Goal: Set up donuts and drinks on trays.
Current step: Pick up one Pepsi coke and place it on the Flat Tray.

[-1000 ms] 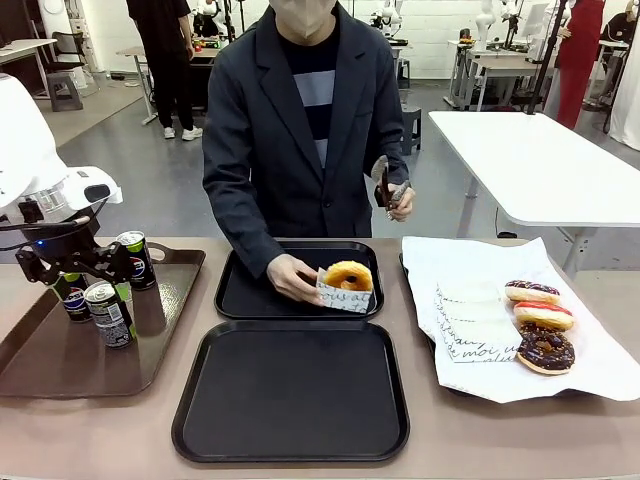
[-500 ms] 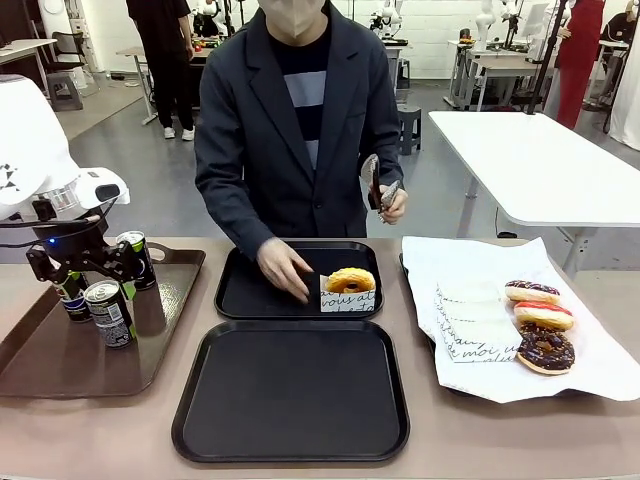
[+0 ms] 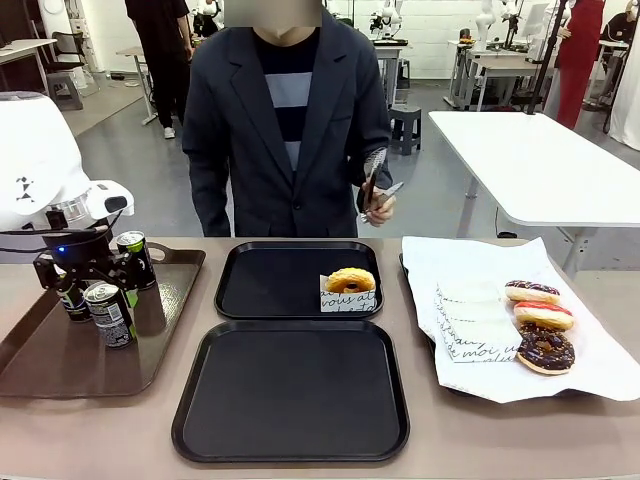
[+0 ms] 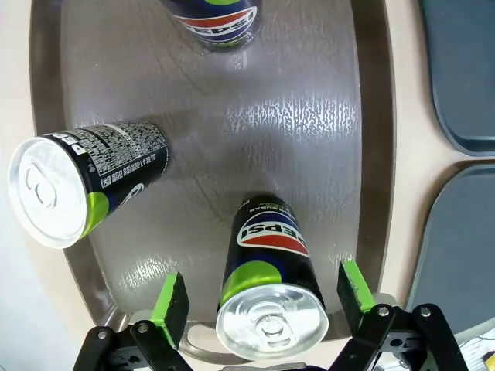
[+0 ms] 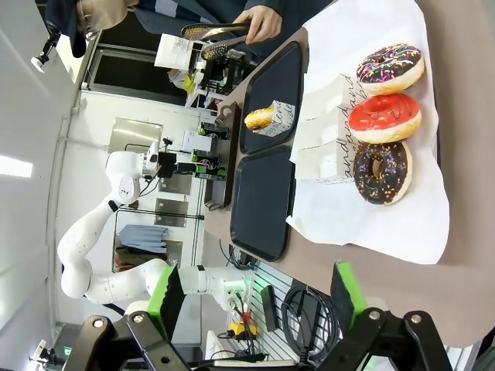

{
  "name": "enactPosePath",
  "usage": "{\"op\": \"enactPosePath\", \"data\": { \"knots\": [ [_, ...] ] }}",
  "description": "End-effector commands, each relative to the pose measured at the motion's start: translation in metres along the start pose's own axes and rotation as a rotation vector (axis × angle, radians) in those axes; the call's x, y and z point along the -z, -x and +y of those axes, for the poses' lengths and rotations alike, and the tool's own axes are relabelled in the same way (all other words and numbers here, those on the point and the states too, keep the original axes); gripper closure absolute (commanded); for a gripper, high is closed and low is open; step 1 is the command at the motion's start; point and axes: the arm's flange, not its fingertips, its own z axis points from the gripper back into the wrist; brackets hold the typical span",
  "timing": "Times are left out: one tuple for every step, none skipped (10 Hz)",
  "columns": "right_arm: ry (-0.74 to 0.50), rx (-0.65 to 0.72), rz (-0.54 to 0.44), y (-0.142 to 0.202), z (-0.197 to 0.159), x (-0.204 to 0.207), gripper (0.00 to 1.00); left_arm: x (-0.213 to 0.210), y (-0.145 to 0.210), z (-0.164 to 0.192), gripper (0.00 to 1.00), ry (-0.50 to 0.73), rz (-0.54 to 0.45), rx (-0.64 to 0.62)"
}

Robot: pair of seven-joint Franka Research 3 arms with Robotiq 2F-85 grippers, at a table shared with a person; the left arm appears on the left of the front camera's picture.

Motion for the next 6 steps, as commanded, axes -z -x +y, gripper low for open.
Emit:
{"op": "enactPosePath", "data": {
  "knots": [
    [-0.018,-0.017,-0.01,-0.0009,-0.001,-0.001,0.0,0.0048,-0.0057,-0.0022,0.0,-0.033,-0.005,-0.027],
    [-0.018,-0.017,-0.01,-0.0009,-0.001,-0.001,0.0,0.0063,-0.0058,-0.0026,0.0,-0.031,-0.007,-0.025],
    [-0.018,-0.017,-0.01,-0.0009,-0.001,-0.001,0.0,0.0075,-0.0061,-0.0024,0.0,-0.028,-0.008,-0.027],
    [-0.018,-0.017,-0.01,-0.0009,-0.001,-0.001,0.0,0.009,-0.0063,-0.0012,0.0,-0.026,-0.007,-0.029],
    [-0.018,-0.017,-0.01,-0.0009,-0.001,-0.001,0.0,0.01,-0.006,-0.0006,0.0,-0.023,-0.004,-0.031],
    [-0.018,-0.017,-0.01,-0.0009,-0.001,-0.001,0.0,0.0101,-0.0053,-0.0004,0.0,-0.022,-0.003,-0.032]
  ]
}}
